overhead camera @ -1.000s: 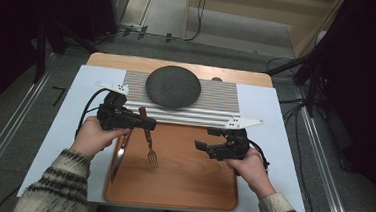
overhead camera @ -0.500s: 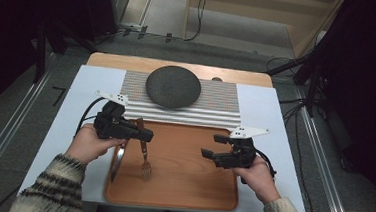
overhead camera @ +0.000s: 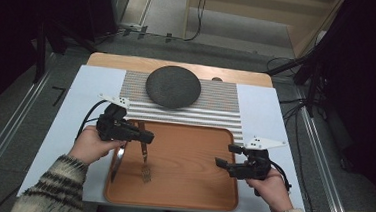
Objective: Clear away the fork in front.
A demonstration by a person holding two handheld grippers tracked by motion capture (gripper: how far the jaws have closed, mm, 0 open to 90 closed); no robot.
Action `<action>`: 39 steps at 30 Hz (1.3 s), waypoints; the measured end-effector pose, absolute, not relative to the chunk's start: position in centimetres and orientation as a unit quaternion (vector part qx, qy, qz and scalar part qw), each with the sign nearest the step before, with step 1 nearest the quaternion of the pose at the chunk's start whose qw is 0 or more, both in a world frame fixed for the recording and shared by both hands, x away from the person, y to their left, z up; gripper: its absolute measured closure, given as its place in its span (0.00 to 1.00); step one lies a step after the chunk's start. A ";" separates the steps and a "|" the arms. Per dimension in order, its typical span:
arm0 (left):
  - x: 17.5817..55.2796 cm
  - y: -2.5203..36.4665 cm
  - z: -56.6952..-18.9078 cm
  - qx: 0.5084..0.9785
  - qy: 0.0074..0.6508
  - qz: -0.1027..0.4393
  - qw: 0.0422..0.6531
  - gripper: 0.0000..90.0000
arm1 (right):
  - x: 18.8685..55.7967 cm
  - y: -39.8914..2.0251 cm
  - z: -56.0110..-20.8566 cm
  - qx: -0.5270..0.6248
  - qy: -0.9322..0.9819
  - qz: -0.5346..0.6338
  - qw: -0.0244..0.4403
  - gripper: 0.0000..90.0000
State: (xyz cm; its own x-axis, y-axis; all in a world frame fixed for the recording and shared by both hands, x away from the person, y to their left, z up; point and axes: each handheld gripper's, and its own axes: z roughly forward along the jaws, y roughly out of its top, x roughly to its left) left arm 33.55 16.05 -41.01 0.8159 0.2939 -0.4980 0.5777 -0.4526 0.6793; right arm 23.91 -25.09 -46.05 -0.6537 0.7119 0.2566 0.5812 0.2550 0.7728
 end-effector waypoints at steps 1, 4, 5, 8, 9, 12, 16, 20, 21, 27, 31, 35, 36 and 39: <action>33.7 16.1 -41.2 0.836 0.264 -0.153 0.455 0.87 | 23.8 -25.4 -46.1 0.413 0.788 0.451 0.073 0.25; 33.9 16.2 -41.7 0.832 0.277 -0.143 0.460 0.86 | 23.4 -26.1 -46.2 0.424 0.781 0.452 0.077 0.25; 34.0 16.2 -41.7 0.833 0.279 -0.133 0.459 0.85 | 23.4 -26.3 -46.2 0.426 0.780 0.452 0.078 0.25; 34.3 16.0 -42.2 0.834 0.292 -0.113 0.455 0.82 | 23.4 -26.4 -46.4 0.432 0.776 0.452 0.079 0.25; 34.4 15.9 -42.3 0.833 0.295 -0.111 0.454 0.82 | 23.6 -26.4 -46.5 0.432 0.777 0.451 0.079 0.25; 34.6 15.8 -42.8 0.833 0.296 -0.099 0.457 0.80 | 23.8 -26.2 -46.7 0.437 0.774 0.452 0.077 0.25; 34.7 15.5 -43.3 0.838 0.294 -0.080 0.453 0.76 | 24.0 -26.1 -46.8 0.438 0.771 0.457 0.074 0.25; 34.7 15.2 -43.8 0.841 0.297 -0.078 0.445 0.76 | 24.0 -26.2 -46.8 0.439 0.770 0.455 0.079 0.25; 34.7 15.2 -44.0 0.839 0.298 -0.076 0.448 0.76 | 24.0 -26.2 -46.8 0.440 0.770 0.455 0.079 0.25; 35.1 14.8 -45.4 0.837 0.304 -0.079 0.447 0.71 | 24.0 -26.2 -46.8 0.441 0.771 0.452 0.081 0.25; 35.4 14.4 -46.2 0.837 0.310 -0.093 0.442 0.71 | 24.1 -26.2 -46.9 0.443 0.771 0.450 0.080 0.25; 35.5 13.9 -46.8 0.839 0.312 -0.093 0.436 0.70 | 24.1 -26.2 -47.0 0.445 0.771 0.449 0.080 0.25; 35.5 13.8 -47.0 0.839 0.313 -0.094 0.436 0.70 | 24.1 -26.2 -47.0 0.445 0.771 0.449 0.080 0.25; 35.5 13.5 -47.4 0.844 0.316 -0.090 0.424 0.68 | 24.1 -26.2 -46.9 0.446 0.769 0.451 0.077 0.25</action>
State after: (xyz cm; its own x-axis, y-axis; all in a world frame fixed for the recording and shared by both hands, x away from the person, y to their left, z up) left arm 35.53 13.45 -47.38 0.7841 0.4565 -0.4204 0.6097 -0.4407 0.6588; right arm 24.07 -26.25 -46.94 -0.5902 0.7557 0.2836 0.6167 0.1955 0.7625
